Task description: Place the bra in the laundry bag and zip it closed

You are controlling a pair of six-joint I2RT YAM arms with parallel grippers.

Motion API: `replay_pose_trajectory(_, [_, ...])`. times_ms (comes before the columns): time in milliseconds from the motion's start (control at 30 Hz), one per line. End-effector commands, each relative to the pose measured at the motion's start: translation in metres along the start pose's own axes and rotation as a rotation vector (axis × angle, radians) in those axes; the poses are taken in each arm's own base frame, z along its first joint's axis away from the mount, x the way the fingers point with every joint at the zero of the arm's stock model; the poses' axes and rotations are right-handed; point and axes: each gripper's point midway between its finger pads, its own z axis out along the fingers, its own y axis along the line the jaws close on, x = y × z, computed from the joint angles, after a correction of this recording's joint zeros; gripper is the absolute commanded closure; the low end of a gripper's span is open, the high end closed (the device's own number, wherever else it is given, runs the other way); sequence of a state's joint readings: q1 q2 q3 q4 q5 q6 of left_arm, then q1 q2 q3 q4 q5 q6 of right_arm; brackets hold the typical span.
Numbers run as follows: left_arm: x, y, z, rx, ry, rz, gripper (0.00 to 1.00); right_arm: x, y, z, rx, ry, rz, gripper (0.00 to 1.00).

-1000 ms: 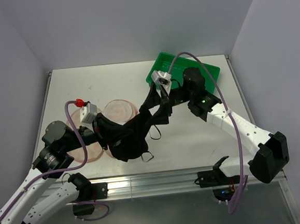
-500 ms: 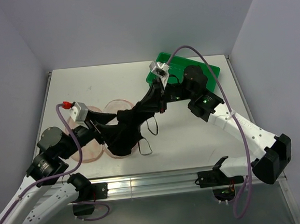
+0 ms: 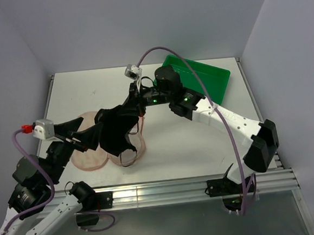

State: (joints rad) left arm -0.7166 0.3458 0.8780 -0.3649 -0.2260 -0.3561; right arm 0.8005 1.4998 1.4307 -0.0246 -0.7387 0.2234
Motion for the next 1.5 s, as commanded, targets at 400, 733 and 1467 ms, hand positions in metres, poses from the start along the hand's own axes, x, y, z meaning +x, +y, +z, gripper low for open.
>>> replay_pose_trajectory(400, [-0.012, 0.015, -0.011, -0.069, -0.064, 0.007, 0.01, 0.013, -0.021, 0.038, -0.025, 0.027, 0.02, 1.0])
replay_pose_trajectory(733, [-0.001, 0.012, -0.001, -0.055, -0.042, -0.004, 0.01, -0.016, -0.01, 0.052, -0.069, -0.011, -0.01, 1.0])
replay_pose_trajectory(1467, [0.008, 0.013, 0.001, -0.058, -0.019, -0.021, 0.01, 0.077, -0.069, 0.044, 0.018, 0.146, 0.108, 1.0])
